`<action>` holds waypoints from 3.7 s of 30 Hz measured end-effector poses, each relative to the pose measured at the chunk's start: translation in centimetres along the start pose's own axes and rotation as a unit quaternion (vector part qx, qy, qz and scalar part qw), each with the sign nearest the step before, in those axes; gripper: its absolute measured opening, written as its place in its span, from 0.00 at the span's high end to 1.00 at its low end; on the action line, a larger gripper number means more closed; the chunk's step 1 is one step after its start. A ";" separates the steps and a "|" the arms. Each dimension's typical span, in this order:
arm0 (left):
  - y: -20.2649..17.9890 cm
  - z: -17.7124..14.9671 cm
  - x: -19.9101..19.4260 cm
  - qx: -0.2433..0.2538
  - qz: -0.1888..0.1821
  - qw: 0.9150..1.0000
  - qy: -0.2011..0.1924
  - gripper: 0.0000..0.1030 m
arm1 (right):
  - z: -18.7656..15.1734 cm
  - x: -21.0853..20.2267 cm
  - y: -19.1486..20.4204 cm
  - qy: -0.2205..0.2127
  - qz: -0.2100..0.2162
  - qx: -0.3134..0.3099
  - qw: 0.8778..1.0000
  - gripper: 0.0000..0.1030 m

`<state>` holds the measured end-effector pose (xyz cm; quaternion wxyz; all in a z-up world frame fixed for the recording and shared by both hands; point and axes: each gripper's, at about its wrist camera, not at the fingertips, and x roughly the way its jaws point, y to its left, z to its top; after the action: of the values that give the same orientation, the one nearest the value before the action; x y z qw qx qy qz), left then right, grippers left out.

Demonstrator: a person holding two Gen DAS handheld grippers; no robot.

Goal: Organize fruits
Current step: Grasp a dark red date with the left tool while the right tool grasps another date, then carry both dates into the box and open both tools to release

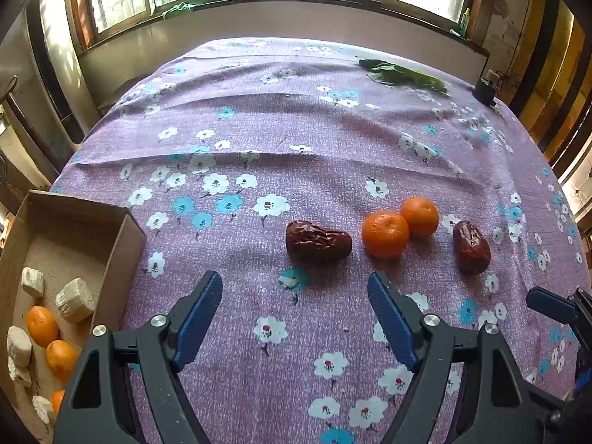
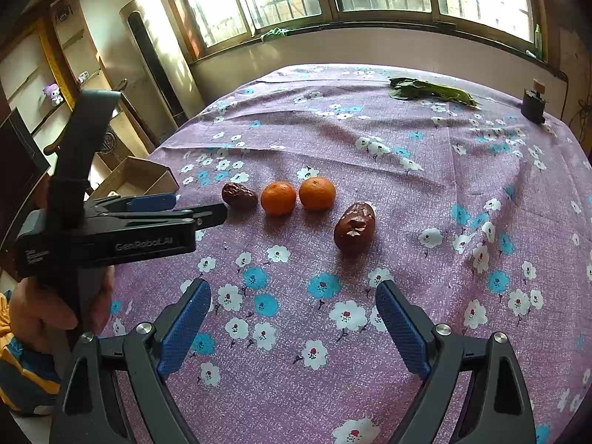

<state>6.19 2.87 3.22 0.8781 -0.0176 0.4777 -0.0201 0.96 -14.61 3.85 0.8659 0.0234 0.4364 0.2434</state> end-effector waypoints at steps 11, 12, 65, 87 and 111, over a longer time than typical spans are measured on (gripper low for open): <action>0.3 1.1 2.8 -0.010 0.003 1.000 -0.002 0.24 | -0.5 1.2 -0.8 0.021 0.005 0.004 1.000 0.09; 0.4 1.1 3.0 -0.011 -0.002 1.000 -0.002 0.37 | -0.5 1.3 -0.9 0.022 0.004 0.006 1.000 0.09; 2.3 -6.5 -7.1 0.003 0.014 0.998 -0.061 0.57 | -0.2 0.8 3.6 0.007 -0.032 -0.015 0.999 0.65; 10.6 -9.3 -11.6 -0.058 0.059 0.992 -0.092 0.57 | 1.0 2.4 13.7 0.007 0.022 -0.097 0.995 0.65; 18.6 -12.2 -13.4 -0.125 0.097 0.983 -0.091 0.57 | 2.8 6.5 23.2 0.030 0.070 -0.186 0.980 0.65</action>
<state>-10.99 22.01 6.84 0.9066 -0.0823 0.3940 0.1269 -2.90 9.13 6.61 0.8227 -0.1146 0.4065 0.3804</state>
